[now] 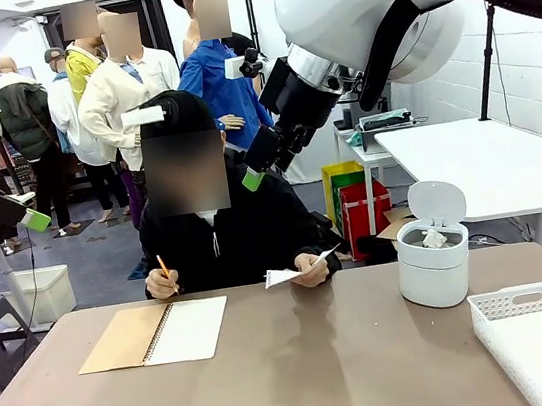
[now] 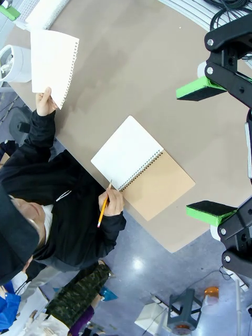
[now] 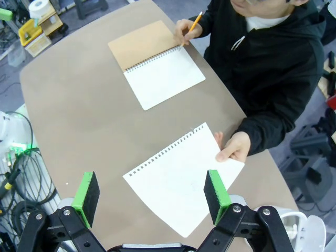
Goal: Sort the paper based on its condition.
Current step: If a person hands you a paper, place it in the Organizing basket , and if it's crumpled, put it in the Trash can.
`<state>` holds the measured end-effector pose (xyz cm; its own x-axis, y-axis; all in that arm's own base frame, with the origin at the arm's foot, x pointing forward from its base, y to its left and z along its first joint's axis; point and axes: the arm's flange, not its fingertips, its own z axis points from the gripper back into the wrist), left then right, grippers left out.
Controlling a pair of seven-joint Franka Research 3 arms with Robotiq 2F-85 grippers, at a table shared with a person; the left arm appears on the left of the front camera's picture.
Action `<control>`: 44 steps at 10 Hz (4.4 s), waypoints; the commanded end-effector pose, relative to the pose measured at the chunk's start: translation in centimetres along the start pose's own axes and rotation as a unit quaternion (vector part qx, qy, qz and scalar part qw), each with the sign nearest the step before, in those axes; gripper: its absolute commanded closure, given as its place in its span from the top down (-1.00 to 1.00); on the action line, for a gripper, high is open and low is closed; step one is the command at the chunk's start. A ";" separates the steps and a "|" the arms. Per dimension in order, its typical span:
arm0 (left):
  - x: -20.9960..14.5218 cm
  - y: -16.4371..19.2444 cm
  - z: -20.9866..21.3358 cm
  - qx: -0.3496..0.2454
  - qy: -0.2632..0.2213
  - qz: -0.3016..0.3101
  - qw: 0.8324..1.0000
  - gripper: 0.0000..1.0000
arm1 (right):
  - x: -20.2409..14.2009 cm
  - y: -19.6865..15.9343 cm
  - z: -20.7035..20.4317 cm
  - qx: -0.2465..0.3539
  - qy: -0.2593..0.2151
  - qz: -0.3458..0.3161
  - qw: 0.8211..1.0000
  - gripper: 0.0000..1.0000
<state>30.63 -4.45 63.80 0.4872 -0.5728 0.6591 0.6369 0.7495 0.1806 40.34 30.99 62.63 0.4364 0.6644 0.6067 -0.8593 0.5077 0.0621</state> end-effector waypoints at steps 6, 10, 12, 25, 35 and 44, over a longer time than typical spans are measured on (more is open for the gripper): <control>0.0 0.0 0.0 0.000 0.000 0.001 1.000 1.00 | 0.5 -3.5 -0.7 0.076 0.049 -0.123 0.988 1.00; 0.0 0.0 0.0 0.000 0.000 0.001 1.000 1.00 | 1.1 -8.8 -4.0 0.141 0.101 -0.287 0.942 1.00; 0.0 0.0 0.0 0.000 0.000 0.001 1.000 1.00 | 0.6 -12.0 -5.8 0.154 0.120 -0.399 0.896 1.00; 0.0 0.0 0.0 0.000 0.000 0.001 1.000 1.00 | -5.9 -21.5 -8.0 0.186 0.211 -0.643 0.712 1.00; 0.0 0.0 0.0 0.000 0.000 0.001 1.000 1.00 | -13.2 -17.6 -15.4 0.211 0.217 -0.660 0.688 1.00; 0.0 0.0 0.0 0.000 0.000 0.001 1.000 1.00 | -13.3 -17.7 -17.5 0.263 0.189 -0.647 0.691 -1.00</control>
<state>30.63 -4.45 63.80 0.4872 -0.5728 0.6592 0.6369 0.7495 0.1806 54.54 22.79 39.59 0.8805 -0.0341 -0.4729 0.3847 0.6344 0.6705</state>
